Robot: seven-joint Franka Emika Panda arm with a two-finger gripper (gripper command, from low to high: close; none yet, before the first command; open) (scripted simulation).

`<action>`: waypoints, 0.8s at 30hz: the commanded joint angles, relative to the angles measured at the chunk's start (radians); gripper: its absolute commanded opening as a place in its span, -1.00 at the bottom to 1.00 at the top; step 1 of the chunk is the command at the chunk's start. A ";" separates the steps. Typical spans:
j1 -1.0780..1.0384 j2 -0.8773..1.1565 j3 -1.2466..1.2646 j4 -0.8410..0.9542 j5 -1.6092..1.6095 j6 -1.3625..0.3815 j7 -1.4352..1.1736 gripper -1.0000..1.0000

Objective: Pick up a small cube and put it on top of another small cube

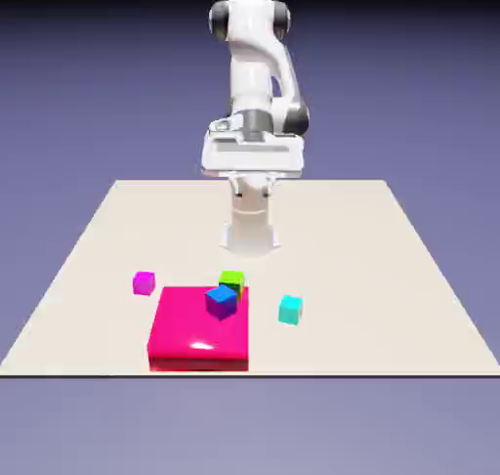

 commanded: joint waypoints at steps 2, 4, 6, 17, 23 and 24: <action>-0.052 0.049 -0.016 0.000 0.087 -0.066 -0.002 0.00; -0.105 0.098 -0.031 0.000 0.174 -0.132 -0.004 0.00; -0.157 0.147 -0.047 0.000 0.261 -0.198 -0.007 0.00; -0.445 0.417 -0.132 -0.001 0.739 -0.560 -0.019 0.00; -0.602 0.564 -0.179 -0.001 1.000 -0.757 -0.025 0.00; -0.628 0.589 -0.186 -0.001 1.044 -0.790 -0.026 0.00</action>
